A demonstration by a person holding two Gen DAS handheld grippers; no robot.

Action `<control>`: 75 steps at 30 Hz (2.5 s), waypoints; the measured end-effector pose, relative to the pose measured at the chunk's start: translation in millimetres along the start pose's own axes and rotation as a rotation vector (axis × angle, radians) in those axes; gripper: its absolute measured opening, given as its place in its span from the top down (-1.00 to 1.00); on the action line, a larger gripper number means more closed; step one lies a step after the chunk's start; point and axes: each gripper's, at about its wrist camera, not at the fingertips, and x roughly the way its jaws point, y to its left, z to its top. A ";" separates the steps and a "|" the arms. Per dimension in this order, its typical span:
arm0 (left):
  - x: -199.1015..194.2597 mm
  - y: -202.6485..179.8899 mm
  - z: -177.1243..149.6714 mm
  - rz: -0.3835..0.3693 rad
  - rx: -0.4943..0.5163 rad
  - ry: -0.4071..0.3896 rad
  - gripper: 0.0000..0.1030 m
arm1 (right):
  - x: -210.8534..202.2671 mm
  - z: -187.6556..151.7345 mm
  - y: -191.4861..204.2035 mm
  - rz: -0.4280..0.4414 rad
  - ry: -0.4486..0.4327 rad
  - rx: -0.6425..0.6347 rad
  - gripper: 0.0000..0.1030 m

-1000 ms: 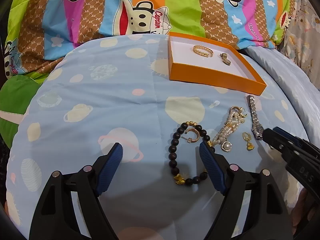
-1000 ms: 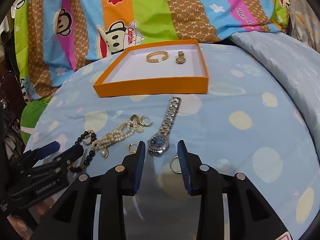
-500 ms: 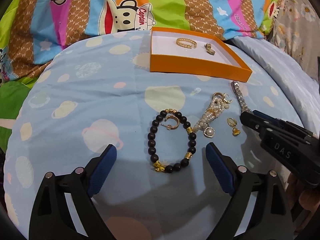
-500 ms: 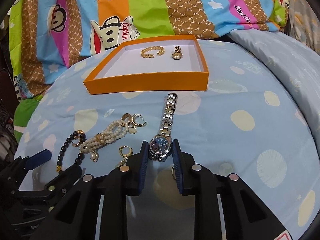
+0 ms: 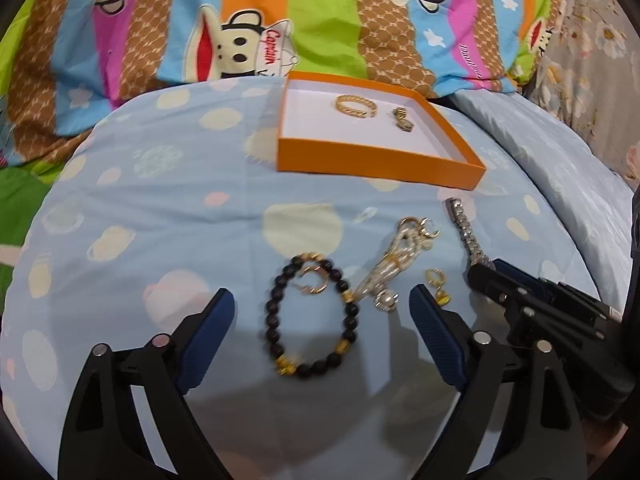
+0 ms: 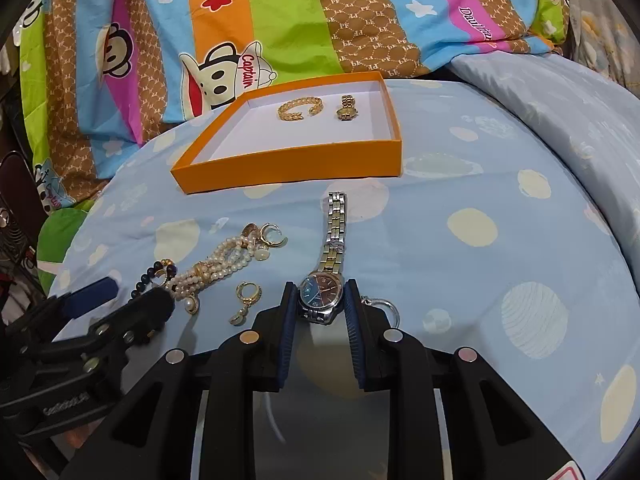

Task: Organize jewelry
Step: 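Grasp the silver watch with the right gripper while the left gripper grasps the pearl bracelet, then carry the silver watch and pearl bracelet over the orange box, then open both grippers to drop the items in the box and withdraw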

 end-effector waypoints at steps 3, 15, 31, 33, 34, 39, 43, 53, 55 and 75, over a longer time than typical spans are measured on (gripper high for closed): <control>9.8 -13.4 8.2 -0.033 0.042 0.017 -0.18 | -1.7 -0.1 -4.3 0.001 0.004 0.008 0.57; 25.9 -37.8 11.3 -0.058 0.168 0.009 0.47 | -0.1 2.9 -14.3 0.020 0.008 0.023 0.57; -9.9 -30.6 26.2 -0.132 0.123 -0.045 0.73 | -27.5 17.8 -7.4 0.034 -0.060 0.014 0.57; -16.6 -27.7 32.3 -0.136 0.111 -0.056 0.73 | -35.2 23.3 -6.1 0.042 -0.080 0.013 0.57; -19.8 -26.3 35.6 -0.136 0.108 -0.063 0.73 | -38.7 26.6 -5.3 0.043 -0.090 0.010 0.57; -31.2 -15.9 59.2 -0.122 0.088 -0.111 0.73 | -56.4 51.5 -3.3 0.053 -0.152 -0.007 0.57; -29.7 -8.1 83.3 -0.108 0.074 -0.141 0.73 | -61.9 82.0 -1.4 0.058 -0.207 -0.030 0.57; 19.3 -4.3 151.0 -0.042 0.068 -0.188 0.72 | -6.6 155.3 5.4 0.074 -0.236 -0.052 0.57; 35.3 -1.7 158.8 -0.044 0.055 -0.176 0.72 | 10.5 161.1 4.6 0.073 -0.216 -0.045 0.57; 101.4 7.5 144.7 -0.022 0.005 -0.098 -0.19 | 75.5 135.0 -12.2 0.047 -0.077 -0.008 0.51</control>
